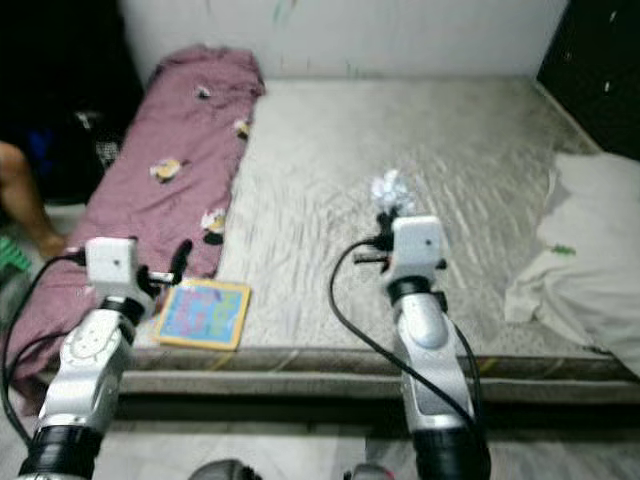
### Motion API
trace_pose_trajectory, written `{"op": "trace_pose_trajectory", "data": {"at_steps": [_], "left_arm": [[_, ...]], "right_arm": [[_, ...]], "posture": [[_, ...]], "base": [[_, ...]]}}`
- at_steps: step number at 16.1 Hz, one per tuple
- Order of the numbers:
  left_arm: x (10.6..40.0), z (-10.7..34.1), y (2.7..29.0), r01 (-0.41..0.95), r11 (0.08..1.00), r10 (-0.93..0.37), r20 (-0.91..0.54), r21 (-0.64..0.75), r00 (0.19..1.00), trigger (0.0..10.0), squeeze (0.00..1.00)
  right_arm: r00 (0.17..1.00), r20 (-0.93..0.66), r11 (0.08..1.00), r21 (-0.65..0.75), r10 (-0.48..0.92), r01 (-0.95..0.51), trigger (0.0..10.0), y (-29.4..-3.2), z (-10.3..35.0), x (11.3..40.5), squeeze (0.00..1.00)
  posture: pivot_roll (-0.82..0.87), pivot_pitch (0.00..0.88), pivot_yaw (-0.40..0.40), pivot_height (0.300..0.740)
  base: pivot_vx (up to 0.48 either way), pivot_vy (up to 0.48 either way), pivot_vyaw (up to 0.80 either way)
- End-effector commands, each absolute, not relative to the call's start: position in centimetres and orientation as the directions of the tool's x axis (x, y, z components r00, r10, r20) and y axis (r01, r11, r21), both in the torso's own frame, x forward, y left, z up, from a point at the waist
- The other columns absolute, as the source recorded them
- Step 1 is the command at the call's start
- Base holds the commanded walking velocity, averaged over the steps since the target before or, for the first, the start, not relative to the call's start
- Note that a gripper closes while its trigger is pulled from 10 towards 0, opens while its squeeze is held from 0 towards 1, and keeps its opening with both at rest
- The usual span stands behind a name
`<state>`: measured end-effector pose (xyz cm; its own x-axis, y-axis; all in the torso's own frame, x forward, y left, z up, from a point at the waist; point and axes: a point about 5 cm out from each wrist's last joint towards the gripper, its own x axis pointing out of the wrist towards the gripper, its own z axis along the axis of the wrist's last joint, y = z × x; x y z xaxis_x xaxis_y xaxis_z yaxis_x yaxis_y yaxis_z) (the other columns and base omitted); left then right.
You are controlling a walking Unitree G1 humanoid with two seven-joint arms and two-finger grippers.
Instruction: Clean up the room
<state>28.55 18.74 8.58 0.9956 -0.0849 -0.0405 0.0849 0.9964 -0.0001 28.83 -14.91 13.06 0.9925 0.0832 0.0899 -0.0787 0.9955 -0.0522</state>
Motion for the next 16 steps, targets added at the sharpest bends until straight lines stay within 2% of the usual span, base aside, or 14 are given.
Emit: {"op": "trace_pose_trajectory", "data": {"at_steps": [1, 16], "left_arm": [[28.52, 8.95, 18.57, 0.099, 0.995, -0.100, -0.022, -0.004, 0.995, 10.0, 0.00], [28.48, 8.92, 18.37, 0.122, 0.992, -0.122, -0.027, -0.009, 0.992, 10.0, 0.00]], "right_arm": [[0.993, 0.097, 0.996, -0.057, 0.069, -0.064, 10.0, -15.44, 13.43, 29.08, 0.00], [0.993, 0.094, 0.995, -0.070, 0.077, -0.071, 10.0, -15.52, 13.39, 29.20, 0.00]], "posture": [[-0.07, 0.000, 0.069, 0.740], [-0.07, 0.000, 0.068, 0.740]], "base": [[0.244, 0.000, 0.00], [0.276, 0.000, 0.00]]}}
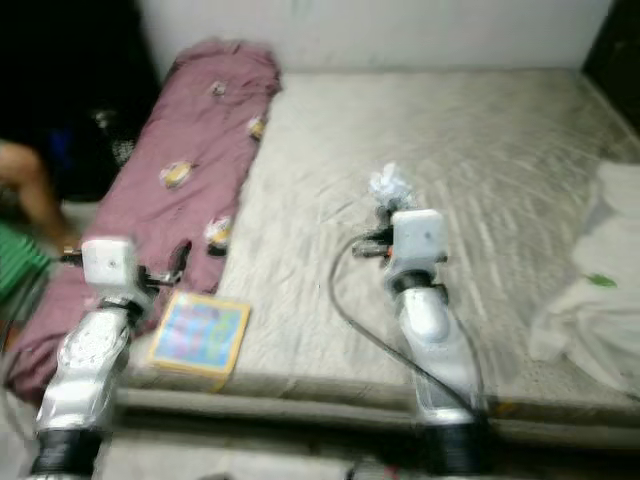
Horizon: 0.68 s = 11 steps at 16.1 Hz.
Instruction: Clean up the room
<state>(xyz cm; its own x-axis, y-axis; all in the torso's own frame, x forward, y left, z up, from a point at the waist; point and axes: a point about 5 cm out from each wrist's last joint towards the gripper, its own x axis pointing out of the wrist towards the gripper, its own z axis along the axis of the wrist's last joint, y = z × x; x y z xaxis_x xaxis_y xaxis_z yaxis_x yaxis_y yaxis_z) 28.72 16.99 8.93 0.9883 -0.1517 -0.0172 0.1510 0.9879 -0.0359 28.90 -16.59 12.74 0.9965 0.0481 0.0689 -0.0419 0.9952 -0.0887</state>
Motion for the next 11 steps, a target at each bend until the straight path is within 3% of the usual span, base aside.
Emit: {"op": "trace_pose_trajectory", "data": {"at_steps": [1, 6, 9, 11], "left_arm": [[28.48, 8.88, 18.37, 0.123, 0.992, -0.123, -0.029, -0.009, 0.992, 10.0, 0.00], [28.50, 8.65, 18.35, 0.112, 0.994, -0.113, -0.049, -0.015, 0.992, 10.0, 0.00], [28.50, 8.62, 18.40, 0.110, 0.994, -0.111, -0.056, -0.026, 0.992, 10.0, 0.00], [28.53, 8.67, 18.46, 0.111, 0.993, -0.112, -0.057, -0.027, 0.992, 10.0, 0.00]], "right_arm": [[0.993, 0.094, 0.995, -0.072, 0.077, -0.070, 10.0, -15.55, 13.35, 29.21, 0.00], [0.994, 0.087, 0.995, -0.085, 0.066, -0.059, 10.0, -16.04, 13.24, 29.09, 0.00], [0.995, 0.076, 0.996, -0.079, 0.057, -0.051, 10.0, -16.16, 13.09, 29.07, 0.00], [0.995, 0.077, 0.995, -0.081, 0.060, -0.054, 10.0, -16.07, 13.12, 29.12, 0.00]], "posture": [[-0.07, 0.000, 0.067, 0.740], [-0.07, 0.000, 0.065, 0.740], [-0.07, 0.000, 0.061, 0.740], [-0.07, 0.000, 0.064, 0.740]], "base": [[0.270, 0.000, 0.00], [0.057, 0.000, 0.00], [0.000, 0.480, -0.80], [0.000, 0.480, -0.23]]}}
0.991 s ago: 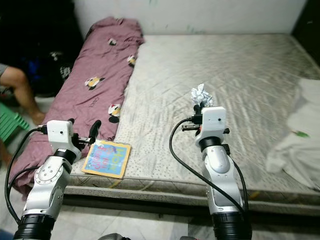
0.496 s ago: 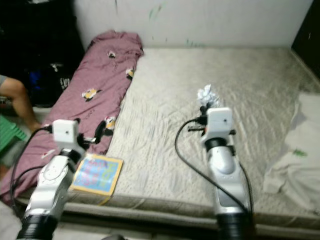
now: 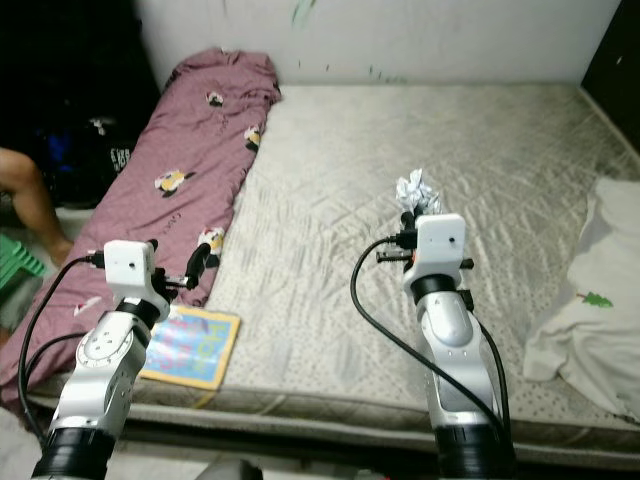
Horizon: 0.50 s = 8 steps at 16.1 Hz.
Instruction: Clean up the room
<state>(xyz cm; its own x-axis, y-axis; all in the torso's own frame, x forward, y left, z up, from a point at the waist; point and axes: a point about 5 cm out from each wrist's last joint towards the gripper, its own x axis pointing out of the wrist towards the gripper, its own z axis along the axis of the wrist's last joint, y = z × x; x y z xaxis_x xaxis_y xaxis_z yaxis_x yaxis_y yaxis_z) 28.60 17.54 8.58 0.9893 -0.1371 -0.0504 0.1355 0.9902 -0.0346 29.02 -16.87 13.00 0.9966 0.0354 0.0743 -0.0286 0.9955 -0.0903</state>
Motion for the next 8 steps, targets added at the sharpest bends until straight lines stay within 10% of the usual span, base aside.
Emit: {"op": "trace_pose_trajectory", "data": {"at_steps": [1, 8], "left_arm": [[28.61, 8.72, 18.50, 0.110, 0.993, -0.112, -0.058, -0.029, 0.992, 10.0, 0.00], [28.80, 8.82, 18.37, 0.113, 0.992, -0.116, -0.056, -0.047, 0.992, 10.0, 0.00]], "right_arm": [[0.995, 0.079, 0.995, -0.085, 0.062, -0.056, 10.0, -16.02, 13.19, 29.23, 0.00], [0.991, 0.109, 0.993, -0.096, 0.075, -0.064, 10.0, -15.77, 13.80, 29.75, 0.00]], "posture": [[-0.07, 0.000, 0.066, 0.740], [-0.07, 0.000, 0.067, 0.740]], "base": [[0.000, 0.480, 0.00], [0.000, 0.480, 0.00]]}}
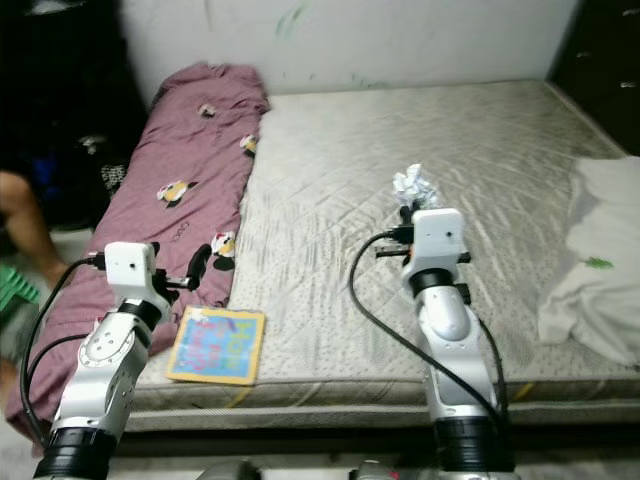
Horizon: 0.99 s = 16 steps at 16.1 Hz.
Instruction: Clean up the room
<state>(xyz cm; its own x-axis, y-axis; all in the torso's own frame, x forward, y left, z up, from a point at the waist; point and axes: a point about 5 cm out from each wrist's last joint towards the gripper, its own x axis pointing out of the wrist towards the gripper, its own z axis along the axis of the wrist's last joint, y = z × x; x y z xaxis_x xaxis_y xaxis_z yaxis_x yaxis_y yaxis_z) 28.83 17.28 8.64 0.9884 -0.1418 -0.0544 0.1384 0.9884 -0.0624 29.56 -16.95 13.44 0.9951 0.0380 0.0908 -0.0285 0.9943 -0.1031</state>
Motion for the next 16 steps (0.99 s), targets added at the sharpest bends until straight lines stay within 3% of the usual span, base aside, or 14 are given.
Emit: {"op": "trace_pose_trajectory", "data": {"at_steps": [1, 16], "left_arm": [[28.82, 8.81, 18.36, 0.113, 0.992, -0.116, -0.056, -0.048, 0.992, 10.0, 0.00], [28.83, 8.71, 18.13, 0.111, 0.992, -0.114, -0.053, -0.053, 0.992, 10.0, 0.00]], "right_arm": [[0.991, 0.109, 0.993, -0.096, 0.076, -0.066, 10.0, -15.76, 13.82, 29.78, 0.00], [0.990, 0.082, 0.989, -0.103, 0.118, -0.109, 10.0, -15.43, 13.28, 29.91, 0.00]], "posture": [[-0.08, 0.000, 0.065, 0.740], [-0.08, 0.000, 0.055, 0.740]], "base": [[0.000, 0.480, 0.00], [0.000, 0.480, 0.00]]}}
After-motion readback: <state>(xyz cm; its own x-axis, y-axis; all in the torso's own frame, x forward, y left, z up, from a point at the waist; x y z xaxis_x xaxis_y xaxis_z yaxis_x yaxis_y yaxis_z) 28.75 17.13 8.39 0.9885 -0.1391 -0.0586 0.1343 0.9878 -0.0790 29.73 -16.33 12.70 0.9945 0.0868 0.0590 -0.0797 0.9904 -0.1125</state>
